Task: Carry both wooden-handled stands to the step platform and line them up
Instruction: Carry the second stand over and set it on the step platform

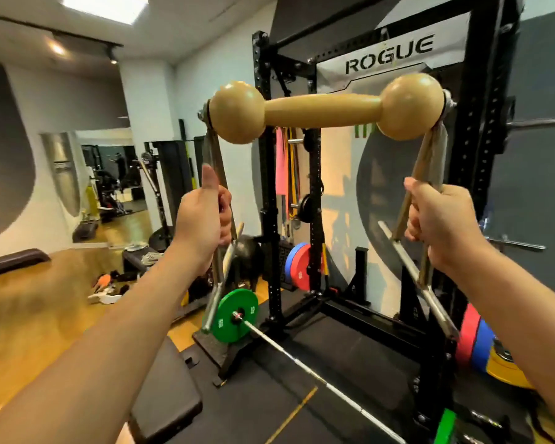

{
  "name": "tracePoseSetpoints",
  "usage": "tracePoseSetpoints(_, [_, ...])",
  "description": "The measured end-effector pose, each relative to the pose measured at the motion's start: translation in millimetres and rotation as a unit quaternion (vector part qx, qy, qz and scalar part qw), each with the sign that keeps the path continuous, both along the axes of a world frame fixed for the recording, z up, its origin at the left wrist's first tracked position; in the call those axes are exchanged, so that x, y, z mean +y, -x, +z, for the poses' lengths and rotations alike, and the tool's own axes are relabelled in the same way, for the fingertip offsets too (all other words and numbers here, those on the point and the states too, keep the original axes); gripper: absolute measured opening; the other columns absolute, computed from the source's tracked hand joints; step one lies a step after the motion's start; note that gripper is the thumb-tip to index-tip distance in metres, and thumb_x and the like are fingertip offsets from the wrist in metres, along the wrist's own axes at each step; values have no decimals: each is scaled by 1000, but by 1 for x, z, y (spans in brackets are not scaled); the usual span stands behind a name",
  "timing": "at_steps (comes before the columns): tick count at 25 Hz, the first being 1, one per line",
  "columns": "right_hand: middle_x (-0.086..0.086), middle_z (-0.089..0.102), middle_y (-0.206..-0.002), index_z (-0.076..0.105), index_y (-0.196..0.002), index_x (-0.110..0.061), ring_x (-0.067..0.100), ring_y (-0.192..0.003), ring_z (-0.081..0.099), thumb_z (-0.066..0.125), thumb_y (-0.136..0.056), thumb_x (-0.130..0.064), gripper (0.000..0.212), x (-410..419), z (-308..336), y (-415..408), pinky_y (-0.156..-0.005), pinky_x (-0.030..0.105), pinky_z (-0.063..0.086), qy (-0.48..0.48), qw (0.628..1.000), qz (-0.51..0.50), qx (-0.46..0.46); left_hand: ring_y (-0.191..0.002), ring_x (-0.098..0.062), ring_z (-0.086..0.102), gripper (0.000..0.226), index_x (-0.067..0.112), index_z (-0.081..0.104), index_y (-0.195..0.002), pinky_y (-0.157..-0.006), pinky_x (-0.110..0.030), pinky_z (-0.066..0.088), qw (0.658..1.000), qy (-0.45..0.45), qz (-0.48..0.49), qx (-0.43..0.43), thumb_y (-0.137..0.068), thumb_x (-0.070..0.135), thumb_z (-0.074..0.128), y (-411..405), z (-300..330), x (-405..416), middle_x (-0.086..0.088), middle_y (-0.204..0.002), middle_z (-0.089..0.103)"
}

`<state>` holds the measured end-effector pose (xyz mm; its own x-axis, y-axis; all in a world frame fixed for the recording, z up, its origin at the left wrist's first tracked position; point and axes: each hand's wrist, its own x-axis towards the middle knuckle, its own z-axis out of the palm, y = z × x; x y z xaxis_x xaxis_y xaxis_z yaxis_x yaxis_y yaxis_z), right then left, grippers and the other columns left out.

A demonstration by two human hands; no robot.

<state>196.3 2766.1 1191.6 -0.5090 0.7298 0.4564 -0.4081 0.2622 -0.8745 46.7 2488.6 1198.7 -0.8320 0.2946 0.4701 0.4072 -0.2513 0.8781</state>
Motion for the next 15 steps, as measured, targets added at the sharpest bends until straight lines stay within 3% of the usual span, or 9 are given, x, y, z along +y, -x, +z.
tracePoseSetpoints(5, [-3,31,-43,40,-64,-20,16,-38,28,58,-102,-25,43,-61,9,42,-44,28,30,-6,994,109,10,-43,-13,24,59,20,43,-71,-43,-29,19,994,13,106,8,-98,72,31,-15,6,-81,5,-52,31])
tracePoseSetpoints(15, [-4,33,-46,43,-67,-22,13,-36,28,58,-101,-27,38,-244,5,133,-45,28,27,-2,948,318,-4,-44,-13,24,60,22,43,-71,-43,-26,20,954,13,300,10,-92,77,33,-42,1,-282,4,-54,31])
